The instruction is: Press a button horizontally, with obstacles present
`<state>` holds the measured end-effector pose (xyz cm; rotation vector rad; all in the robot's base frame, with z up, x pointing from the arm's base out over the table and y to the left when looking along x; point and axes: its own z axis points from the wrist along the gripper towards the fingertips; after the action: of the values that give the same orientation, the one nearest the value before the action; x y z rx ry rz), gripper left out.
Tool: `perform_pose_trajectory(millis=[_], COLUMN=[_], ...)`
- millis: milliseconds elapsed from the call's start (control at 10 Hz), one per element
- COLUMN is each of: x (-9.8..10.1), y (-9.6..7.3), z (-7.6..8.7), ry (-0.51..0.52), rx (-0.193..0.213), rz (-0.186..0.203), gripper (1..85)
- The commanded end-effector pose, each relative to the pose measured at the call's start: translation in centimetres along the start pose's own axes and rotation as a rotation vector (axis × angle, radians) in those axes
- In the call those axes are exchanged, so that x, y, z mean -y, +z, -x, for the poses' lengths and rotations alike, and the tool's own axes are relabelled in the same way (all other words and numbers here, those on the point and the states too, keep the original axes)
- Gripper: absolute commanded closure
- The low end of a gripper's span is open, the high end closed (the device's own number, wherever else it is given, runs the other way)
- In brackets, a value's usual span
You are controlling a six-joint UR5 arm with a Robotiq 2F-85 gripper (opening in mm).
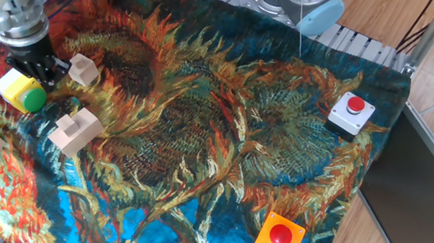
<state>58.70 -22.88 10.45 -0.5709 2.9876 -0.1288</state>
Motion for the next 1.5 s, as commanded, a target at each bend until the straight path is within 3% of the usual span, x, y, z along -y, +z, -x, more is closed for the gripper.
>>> perform_pose_trajectory(millis=[0,100,300,400,500,600,700,800,1000,1200,1300,1400], x=[-4.8,-3.8,-3.6,-2.5,-2.5,-5.9,-9.1,-12.3,-11.5,-10.4,-10.0,-10.7], y=[-3.4,-3.4,-3.4,-2.6,-0.7,0.0,-0.3,-1.1,-1.1,-1.2,-1.0,-0.7], z=[-0.6,-1.1,-0.6,-0.1,-0.1,-0.1,0.7,1.1,0.4,1.2,0.9,0.7], ry=[0.097,0.100,0.027,-0.019,0.004,0.096,0.139,0.196,0.195,0.064,0.048,0.082], rx=[-0.002,-0.021,-0.001,0.027,0.062,0.058,0.058,0.045,0.017,0.050,0.056,0.078], rz=[0.023,-0.017,-0.025,-0.026,0.011,0.075,0.047,0.050,0.002,-0.039,0.000,-0.002], gripper=[84.3,84.3,84.3,84.3,84.3,84.3,84.3,84.3,84.3,84.3,84.3,84.3])
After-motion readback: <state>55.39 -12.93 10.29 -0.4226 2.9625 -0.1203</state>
